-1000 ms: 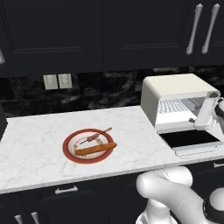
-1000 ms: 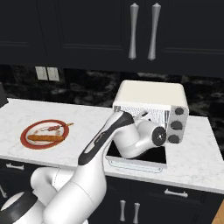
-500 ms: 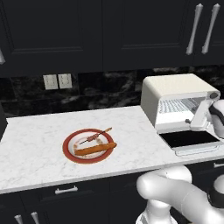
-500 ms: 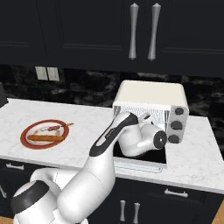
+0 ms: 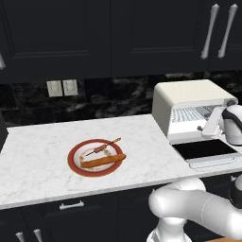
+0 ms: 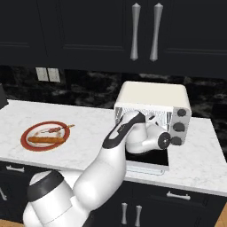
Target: Pick up the kebab skewer and baguette bread, and place them inside the toaster oven. Close the toaster oven door and start by setting the timer.
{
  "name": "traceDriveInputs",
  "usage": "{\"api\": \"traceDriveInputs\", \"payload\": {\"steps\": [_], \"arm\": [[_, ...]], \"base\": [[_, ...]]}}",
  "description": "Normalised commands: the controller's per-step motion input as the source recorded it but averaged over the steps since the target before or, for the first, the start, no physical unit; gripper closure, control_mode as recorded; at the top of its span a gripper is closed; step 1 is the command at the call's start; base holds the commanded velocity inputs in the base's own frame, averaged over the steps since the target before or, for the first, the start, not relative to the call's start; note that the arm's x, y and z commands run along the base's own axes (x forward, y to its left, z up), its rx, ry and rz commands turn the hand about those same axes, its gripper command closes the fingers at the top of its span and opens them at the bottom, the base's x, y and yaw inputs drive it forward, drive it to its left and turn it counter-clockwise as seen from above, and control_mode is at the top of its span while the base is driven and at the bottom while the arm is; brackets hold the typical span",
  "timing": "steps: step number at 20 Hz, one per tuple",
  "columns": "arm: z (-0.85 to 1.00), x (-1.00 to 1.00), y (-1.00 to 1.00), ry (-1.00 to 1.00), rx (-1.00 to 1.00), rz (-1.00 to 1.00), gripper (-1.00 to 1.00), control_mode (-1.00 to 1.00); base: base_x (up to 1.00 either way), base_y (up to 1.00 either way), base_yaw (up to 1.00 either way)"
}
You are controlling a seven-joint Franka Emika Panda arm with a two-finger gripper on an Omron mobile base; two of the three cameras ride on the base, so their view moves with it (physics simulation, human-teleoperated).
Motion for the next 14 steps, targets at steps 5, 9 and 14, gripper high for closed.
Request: {"api": "traceDriveInputs", "payload": {"steps": [5,9,14], "arm": [[-0.19,0.26,-0.12,0.00,0.00,0.00,-1.00,-1.00],[-0.12,0.32,-0.15,0.00,0.00,0.00,-1.00,-1.00],[-0.16,0.27,-0.09,0.00,0.00,0.00,-1.00,-1.00]], "base": [[0.00,0.00,0.00],[0.00,0.00,0.00],[0.00,0.00,0.00]]}}
